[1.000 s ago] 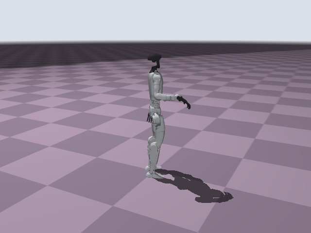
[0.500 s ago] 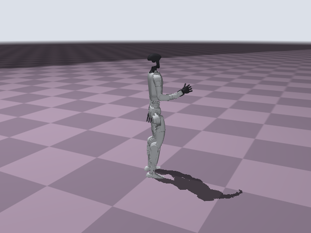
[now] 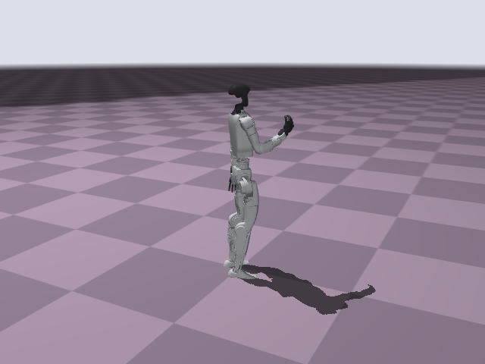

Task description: Upper body actions

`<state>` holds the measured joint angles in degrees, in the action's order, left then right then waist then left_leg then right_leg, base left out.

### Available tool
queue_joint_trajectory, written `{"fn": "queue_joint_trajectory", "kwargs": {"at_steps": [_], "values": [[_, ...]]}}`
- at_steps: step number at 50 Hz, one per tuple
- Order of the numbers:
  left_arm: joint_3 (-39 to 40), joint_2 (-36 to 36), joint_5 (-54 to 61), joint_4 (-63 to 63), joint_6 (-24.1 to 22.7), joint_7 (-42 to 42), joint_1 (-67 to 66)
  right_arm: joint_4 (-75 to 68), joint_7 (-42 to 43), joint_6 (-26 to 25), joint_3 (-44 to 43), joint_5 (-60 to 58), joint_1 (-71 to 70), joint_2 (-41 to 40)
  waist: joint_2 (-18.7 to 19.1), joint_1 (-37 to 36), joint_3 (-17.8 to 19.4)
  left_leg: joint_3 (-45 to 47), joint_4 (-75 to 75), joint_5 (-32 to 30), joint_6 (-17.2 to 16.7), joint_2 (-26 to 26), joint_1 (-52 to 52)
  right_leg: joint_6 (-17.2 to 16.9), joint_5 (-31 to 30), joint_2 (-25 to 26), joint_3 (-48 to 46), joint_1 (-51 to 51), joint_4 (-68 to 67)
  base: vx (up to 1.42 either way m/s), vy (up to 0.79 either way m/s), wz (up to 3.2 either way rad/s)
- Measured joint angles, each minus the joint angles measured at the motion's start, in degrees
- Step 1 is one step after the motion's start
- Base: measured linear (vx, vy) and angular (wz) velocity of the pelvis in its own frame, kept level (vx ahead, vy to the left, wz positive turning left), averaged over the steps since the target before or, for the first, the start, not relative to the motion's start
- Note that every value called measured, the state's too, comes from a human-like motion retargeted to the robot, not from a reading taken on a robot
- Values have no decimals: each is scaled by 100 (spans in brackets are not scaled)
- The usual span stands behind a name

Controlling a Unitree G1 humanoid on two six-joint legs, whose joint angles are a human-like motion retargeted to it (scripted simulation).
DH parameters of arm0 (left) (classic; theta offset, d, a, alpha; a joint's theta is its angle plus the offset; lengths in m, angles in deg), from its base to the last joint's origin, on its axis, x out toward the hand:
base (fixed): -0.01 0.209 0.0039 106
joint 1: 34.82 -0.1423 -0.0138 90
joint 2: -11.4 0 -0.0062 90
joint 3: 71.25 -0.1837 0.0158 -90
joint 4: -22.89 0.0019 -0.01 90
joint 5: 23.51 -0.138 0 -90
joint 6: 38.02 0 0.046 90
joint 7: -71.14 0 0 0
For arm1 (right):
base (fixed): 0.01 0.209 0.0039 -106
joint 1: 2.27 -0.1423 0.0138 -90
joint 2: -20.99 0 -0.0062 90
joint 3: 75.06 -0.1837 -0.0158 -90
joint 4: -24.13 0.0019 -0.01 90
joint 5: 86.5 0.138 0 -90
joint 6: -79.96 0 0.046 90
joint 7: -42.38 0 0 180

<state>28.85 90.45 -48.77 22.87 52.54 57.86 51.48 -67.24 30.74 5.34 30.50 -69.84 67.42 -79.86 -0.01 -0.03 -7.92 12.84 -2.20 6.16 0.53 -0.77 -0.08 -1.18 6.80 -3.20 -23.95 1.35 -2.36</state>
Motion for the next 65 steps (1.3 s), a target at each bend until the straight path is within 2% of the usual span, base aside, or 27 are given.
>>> {"fn": "queue_joint_trajectory", "kwargs": {"at_steps": [7,11,18,25,31,33,35,37,38,41,44,47,50,53,55,57,60,62,65], "values": [[185,11,313,112,-37,119,-92,123,-16,-46,-174,64,61,152,-29,142,2,-176,17,14,10,-52,-29,-10,32,-28,-173,43,4,1,-1,22],[339,-15,600,205,-24,111,-106,361,302,43,-241,289,154,144,-16,129,9,-100,3,18,15,-28,-11,-4,20,-1,-101,20,2,0,-1,-13],[402,-10,665,226,1,54,-121,959,1478,630,-492,860,397,236,-11,162,-13,83,1,26,-4,31,21,8,-12,32,69,-79,-13,0,-1,-19],[287,-11,416,181,31,76,-101,1664,3010,1023,-1260,18,863,588,-24,-12,-5,507,-22,9,-35,132,75,32,-75,85,459,-195,-22,1,-1,-53],[207,-25,220,161,60,57,-78,2277,4506,749,-2411,-1415,1356,762,-1,54,-29,652,-36,2,-41,171,146,32,-95,107,594,-270,-18,0,0,-17],[190,-30,178,158,76,32,-62,2377,4825,476,-3053,-2105,1370,718,10,113,-26,653,-37,2,-42,175,157,29,-98,105,589,-282,-17,0,0,0],[158,-27,144,146,87,-2,-50,2218,5146,-18,-3786,-2515,1186,664,17,143,-30,652,-34,3,-40,180,167,23,-102,108,581,-297,-19,0,0,0],[131,-27,122,127,81,-29,-65,1796,5629,-431,-4387,-2284,847,626,26,186,-69,636,-34,7,-43,185,190,14,-104,102,558,-324,-19,0,0,0],[118,-27,114,119,75,-40,-78,1551,5791,-453,-4620,-1998,677,611,32,209,-96,630,-35,10,-48,188,205,9,-105,97,544,-339,-17,0,0,0],[95,-16,89,119,68,-65,-104,933,5366,-155,-4959,-757,425,654,48,261,-140,621,-35,20,-56,184,223,2,-106,85,521,-363,-13,0,0,0],[106,-9,125,133,78,-57,-111,665,4549,-202,-5002,183,563,721,41,282,-115,606,-31,32,-59,163,193,3,-102,67,498,-348,-13,0,0,0],[118,-28,244,161,84,-9,-118,731,4457,-288,-4992,-49,797,735,42,291,-71,585,-19,42,-57,140,140,9,-97,57,477,-317,-16,0,0,0],[121,-63,351,197,77,3,-101,1046,5037,-224,-4821,-608,864,594,86,303,-48,598,-21,51,-58,147,123,12,-99,66,496,-319,-25,0,0,0],[116,-89,309,175,59,-27,-96,1545,4920,262,-4384,-489,897,424,144,321,-27,632,-18,47,-61,160,120,15,-105,80,538,-327,-26,0,0,0],[100,-90,254,158,48,-42,-80,1893,4210,579,-4020,-156,956,359,169,322,-11,647,-24,43,-63,168,126,17,-108,84,558,-327,-25,0,0,0],[68,-80,207,144,51,-61,-69,2182,3089,703,-3662,243,1023,356,173,301,-6,655,-29,36,-62,167,129,19,-109,82,571,-320,-24,0,0,0],[41,-66,164,132,71,-92,-55,2520,1763,343,-3185,575,1082,433,161,263,-14,645,-34,30,-59,159,127,21,-108,74,569,-305,-24,0,0,0],[51,-70,175,124,78,-89,-54,2648,1353,101,-2944,277,1079,544,152,244,-25,632,-35,25,-58,154,127,21,-105,70,562,-295,-23,0,0,0],[68,-78,201,117,74,-76,-47,2770,1193,-153,-2687,-645,1042,692,140,221,-31,596,-37,21,-53,143,123,22,-100,66,535,-275,-20,0,0,0]]}}
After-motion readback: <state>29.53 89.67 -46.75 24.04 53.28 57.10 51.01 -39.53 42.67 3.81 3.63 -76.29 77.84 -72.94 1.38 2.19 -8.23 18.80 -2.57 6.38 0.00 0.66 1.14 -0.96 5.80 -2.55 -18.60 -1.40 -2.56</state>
